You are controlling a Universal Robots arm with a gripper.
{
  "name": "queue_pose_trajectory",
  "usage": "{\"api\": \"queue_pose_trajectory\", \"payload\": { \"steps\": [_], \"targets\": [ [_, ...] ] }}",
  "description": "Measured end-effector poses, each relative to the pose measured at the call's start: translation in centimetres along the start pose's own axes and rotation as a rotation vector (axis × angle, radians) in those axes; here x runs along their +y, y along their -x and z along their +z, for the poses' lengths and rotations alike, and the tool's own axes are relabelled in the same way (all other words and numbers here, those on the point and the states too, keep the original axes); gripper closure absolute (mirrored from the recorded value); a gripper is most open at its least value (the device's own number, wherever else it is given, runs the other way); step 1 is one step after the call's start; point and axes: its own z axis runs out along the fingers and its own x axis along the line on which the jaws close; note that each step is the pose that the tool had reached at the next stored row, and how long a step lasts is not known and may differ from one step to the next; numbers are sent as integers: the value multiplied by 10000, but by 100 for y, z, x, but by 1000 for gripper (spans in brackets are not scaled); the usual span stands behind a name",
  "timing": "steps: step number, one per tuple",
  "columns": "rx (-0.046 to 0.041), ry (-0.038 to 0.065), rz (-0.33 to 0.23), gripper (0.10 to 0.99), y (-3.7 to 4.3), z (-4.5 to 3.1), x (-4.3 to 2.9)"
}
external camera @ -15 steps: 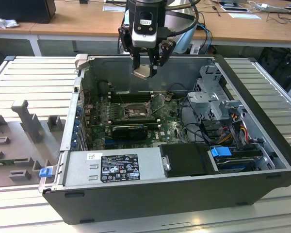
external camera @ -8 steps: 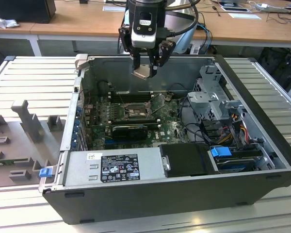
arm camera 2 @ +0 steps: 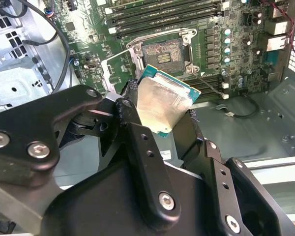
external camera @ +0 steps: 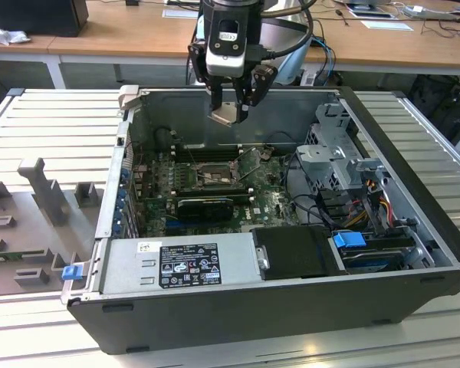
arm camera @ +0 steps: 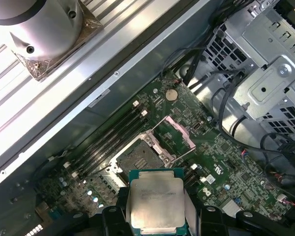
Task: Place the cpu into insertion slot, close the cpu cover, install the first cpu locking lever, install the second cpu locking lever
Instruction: 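Place the cpu into insertion slot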
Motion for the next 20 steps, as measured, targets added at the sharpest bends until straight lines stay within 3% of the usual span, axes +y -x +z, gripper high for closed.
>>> {"api": "queue_pose_trajectory", "payload": {
  "steps": [20],
  "targets": [
    [-30,6,342,557,0,19,-2]
  ]
}}
